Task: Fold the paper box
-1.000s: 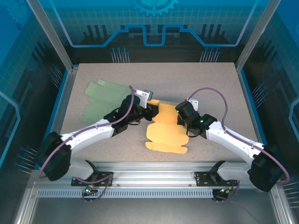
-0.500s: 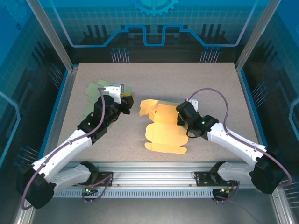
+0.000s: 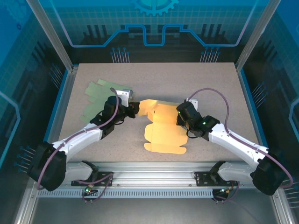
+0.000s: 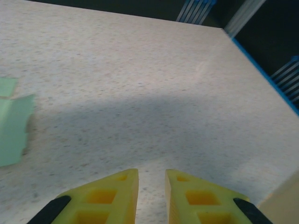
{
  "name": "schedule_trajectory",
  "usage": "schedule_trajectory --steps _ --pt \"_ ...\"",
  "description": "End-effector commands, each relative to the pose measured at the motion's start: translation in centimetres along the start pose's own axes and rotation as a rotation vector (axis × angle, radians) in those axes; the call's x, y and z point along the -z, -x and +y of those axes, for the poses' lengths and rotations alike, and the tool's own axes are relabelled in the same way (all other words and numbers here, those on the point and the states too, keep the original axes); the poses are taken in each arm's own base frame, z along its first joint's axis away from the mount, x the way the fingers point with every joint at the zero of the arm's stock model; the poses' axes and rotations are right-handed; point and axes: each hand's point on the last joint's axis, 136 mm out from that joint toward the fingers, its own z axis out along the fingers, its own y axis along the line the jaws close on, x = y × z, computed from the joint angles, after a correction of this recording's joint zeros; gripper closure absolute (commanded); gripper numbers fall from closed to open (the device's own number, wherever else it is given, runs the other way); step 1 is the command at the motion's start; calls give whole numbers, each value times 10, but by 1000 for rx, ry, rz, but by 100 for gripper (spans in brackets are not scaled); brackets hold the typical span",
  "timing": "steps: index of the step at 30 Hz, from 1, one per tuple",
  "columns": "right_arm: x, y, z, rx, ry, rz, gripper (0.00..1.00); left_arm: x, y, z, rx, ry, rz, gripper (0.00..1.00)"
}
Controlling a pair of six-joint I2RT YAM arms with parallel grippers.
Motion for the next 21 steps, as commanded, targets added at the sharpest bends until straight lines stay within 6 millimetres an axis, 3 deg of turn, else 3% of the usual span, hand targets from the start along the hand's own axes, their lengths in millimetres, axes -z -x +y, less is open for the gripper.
schedule_trajectory --steps 1,13,21 --pt "1 3 6 -16 11 -18 100 2 1 -27 33 -169 -13 76" --pt "-4 6 7 -20 -10 -14 100 10 -14 -60 127 -398 32 75" --pt "-8 3 12 -22 12 8 100 5 -23 -69 210 -486 59 75"
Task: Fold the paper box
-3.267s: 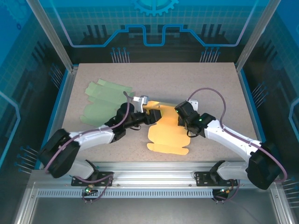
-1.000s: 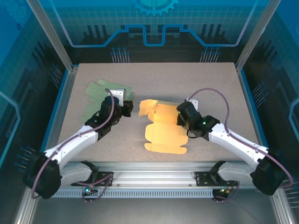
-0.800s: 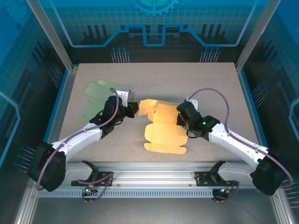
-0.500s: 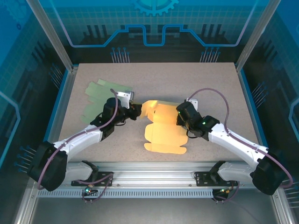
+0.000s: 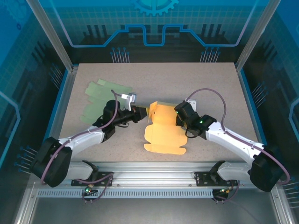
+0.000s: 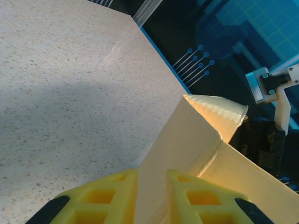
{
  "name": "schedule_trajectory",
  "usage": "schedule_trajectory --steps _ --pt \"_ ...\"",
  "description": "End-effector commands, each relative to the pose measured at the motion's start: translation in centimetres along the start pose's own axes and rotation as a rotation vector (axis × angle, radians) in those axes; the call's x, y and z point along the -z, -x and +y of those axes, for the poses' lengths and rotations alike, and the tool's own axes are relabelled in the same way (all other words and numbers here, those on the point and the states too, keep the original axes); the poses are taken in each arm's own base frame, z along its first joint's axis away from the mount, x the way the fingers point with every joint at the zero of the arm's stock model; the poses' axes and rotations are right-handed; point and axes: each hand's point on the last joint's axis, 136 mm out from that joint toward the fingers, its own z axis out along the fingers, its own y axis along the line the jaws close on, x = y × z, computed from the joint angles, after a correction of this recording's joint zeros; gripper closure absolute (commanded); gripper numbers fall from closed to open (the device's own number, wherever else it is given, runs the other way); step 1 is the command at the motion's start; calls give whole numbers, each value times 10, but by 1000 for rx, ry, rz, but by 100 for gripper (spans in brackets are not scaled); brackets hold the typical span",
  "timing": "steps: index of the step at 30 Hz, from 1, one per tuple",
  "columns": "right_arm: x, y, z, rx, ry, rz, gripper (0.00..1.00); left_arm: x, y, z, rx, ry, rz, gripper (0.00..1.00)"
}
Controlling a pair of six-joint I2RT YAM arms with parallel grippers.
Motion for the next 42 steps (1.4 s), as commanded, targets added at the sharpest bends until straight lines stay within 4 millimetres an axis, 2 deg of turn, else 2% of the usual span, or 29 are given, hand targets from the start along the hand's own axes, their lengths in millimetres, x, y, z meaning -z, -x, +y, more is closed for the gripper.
schedule_trajectory --steps 1,5,9,16,27,34,35,42 --pt "4 11 14 -26 48 -21 100 -5 -4 -11 62 -111 1 76" --pt "3 11 15 -30 53 -16 100 -10 -7 -12 109 -166 -11 75" --pt "4 10 12 -28 47 -12 100 -12 -13 -8 104 -165 2 71" --pt "7 13 9 -41 46 -24 100 0 -17 -12 23 -126 27 61" --pt "3 11 12 -34 49 -9 100 5 -27 -13 -15 -97 62 58" --pt "1 9 19 -27 84 2 100 -4 -20 -22 -172 -70 49 54" --pt "5 17 25 -33 99 -12 100 -6 -21 -22 -203 -59 54 54" --pt "7 19 28 -32 115 -12 100 -13 -13 -19 -341 41 35 54"
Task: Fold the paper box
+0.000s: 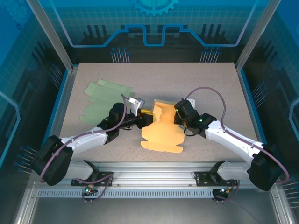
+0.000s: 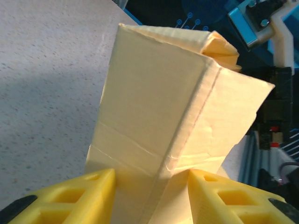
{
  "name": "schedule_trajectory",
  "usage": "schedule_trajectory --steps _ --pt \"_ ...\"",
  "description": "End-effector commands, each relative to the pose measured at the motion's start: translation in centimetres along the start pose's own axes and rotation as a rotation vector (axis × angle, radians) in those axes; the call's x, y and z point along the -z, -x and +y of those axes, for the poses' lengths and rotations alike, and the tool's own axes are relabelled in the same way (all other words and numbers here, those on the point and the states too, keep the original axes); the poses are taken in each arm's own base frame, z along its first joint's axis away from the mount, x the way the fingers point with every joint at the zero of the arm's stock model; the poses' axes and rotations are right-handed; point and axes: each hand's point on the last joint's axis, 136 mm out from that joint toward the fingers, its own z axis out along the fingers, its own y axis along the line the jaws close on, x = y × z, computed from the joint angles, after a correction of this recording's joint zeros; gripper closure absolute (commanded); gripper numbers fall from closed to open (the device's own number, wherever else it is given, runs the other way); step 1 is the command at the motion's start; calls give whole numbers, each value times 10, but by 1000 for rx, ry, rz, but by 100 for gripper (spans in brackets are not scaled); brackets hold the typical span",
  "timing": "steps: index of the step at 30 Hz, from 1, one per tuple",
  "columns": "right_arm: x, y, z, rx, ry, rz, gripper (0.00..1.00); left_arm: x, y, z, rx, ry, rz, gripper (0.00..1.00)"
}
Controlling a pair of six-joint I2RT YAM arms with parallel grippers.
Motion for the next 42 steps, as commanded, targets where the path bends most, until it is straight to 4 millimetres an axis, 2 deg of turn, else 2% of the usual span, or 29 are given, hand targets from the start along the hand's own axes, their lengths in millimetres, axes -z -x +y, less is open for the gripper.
schedule_trajectory --steps 1,13,21,26,28,36,42 --pt "5 13 15 -11 56 -22 100 0 15 1 -116 64 -33 54" --pt "6 10 18 7 69 -5 100 -7 28 11 -249 214 -102 57" --pt "4 4 18 1 65 7 100 -13 46 20 -299 331 -188 67" --pt "2 -1 19 4 60 22 100 -13 56 34 -309 450 -231 69" --pt "2 -2 20 2 62 23 100 -14 59 37 -327 485 -237 70" --pt "1 -3 22 -12 65 27 100 -20 57 47 -404 633 -223 86" --pt "1 -6 32 -1 60 39 100 -12 66 61 -429 830 -251 89"
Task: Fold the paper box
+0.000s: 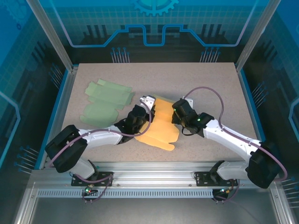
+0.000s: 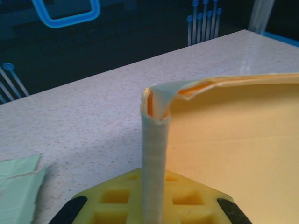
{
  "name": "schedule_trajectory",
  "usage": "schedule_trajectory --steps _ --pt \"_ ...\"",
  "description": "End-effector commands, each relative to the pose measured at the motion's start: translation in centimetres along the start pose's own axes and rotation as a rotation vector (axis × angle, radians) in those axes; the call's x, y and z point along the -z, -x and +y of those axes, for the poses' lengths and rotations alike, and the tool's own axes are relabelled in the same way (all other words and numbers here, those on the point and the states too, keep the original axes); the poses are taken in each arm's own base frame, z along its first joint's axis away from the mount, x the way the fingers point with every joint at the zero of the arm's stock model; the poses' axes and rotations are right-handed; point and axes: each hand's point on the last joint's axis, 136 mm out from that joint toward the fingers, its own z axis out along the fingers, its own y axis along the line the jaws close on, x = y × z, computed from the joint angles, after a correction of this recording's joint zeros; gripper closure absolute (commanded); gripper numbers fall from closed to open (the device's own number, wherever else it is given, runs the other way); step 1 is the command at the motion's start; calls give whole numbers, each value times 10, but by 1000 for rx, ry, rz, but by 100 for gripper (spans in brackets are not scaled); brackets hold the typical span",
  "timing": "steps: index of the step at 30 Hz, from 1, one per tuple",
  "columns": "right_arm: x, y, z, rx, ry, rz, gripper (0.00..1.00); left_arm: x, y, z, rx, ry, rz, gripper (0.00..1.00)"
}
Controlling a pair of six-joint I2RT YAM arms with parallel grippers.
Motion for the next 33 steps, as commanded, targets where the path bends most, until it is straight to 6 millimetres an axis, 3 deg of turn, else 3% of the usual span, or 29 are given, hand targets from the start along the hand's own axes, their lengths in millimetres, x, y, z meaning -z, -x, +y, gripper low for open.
schedule_trajectory --steps 1,6,10,14,18,20,25,33 --pt "5 -7 20 38 32 30 100 -3 24 27 -14 212 -53 90" --pt "1 -13 36 37 44 49 100 -3 21 54 12 416 -33 91" --pt "-6 -18 49 38 64 71 100 -8 15 61 36 454 -4 90" --pt "-13 -21 57 40 66 93 100 -12 15 43 65 320 -15 87" --pt "-17 -22 59 41 56 98 100 -4 24 3 111 28 -60 70" --pt "-17 -20 58 43 43 94 100 3 26 -5 118 -39 -59 67" --pt "-16 -16 48 51 -13 80 100 18 30 -12 124 -118 -38 64" --pt "-13 -15 49 46 -3 78 100 20 21 5 109 -26 14 63"
